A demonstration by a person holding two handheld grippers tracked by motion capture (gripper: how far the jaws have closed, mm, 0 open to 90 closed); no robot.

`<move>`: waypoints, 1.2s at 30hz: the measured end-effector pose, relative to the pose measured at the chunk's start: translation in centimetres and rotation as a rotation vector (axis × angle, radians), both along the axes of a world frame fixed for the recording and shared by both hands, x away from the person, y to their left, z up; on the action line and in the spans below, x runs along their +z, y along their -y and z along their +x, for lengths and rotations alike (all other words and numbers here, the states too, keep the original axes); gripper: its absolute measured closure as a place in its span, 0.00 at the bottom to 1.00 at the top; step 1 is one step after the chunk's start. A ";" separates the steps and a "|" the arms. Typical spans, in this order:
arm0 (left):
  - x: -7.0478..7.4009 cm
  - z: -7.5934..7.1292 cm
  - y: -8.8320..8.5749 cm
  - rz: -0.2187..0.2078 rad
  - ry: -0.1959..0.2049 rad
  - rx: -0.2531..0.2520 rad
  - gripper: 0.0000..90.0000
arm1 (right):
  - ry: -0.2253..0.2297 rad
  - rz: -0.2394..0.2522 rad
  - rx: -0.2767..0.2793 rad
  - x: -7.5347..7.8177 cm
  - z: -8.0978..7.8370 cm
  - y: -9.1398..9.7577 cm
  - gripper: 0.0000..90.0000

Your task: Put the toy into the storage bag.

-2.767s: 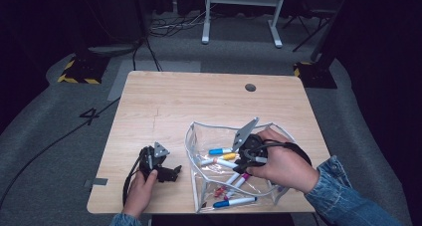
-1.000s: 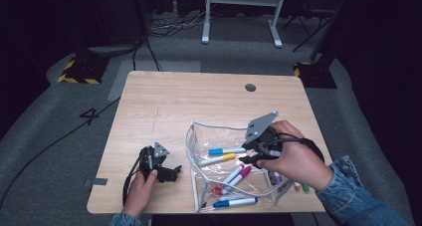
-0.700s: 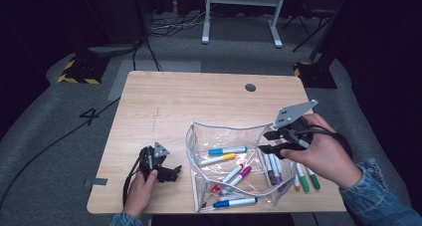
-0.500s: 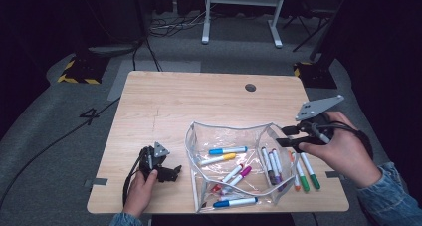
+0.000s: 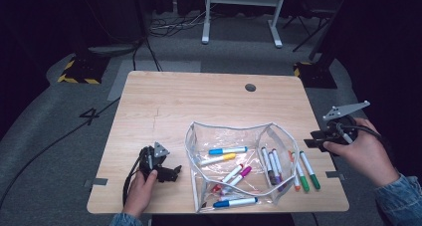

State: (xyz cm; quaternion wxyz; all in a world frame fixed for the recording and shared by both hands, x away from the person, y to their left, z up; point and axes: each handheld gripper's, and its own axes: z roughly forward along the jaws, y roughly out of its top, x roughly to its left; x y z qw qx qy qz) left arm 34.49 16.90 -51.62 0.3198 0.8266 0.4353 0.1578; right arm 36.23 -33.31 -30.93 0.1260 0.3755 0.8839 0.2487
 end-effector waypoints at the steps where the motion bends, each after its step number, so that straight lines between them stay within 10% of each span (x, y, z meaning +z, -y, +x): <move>1: 0.0 0.0 0.0 0.000 0.000 0.000 0.00 | -0.008 -0.002 -0.010 -0.5 0.1 0.3 0.67; 27: 0.0 0.0 0.0 0.000 -0.001 0.000 0.00 | -0.256 -0.038 -0.214 -13.5 1.6 5.5 0.65; 36: 0.0 0.0 0.0 -0.001 -0.001 0.000 0.00 | -0.327 -0.090 -0.319 -15.8 2.2 5.7 0.86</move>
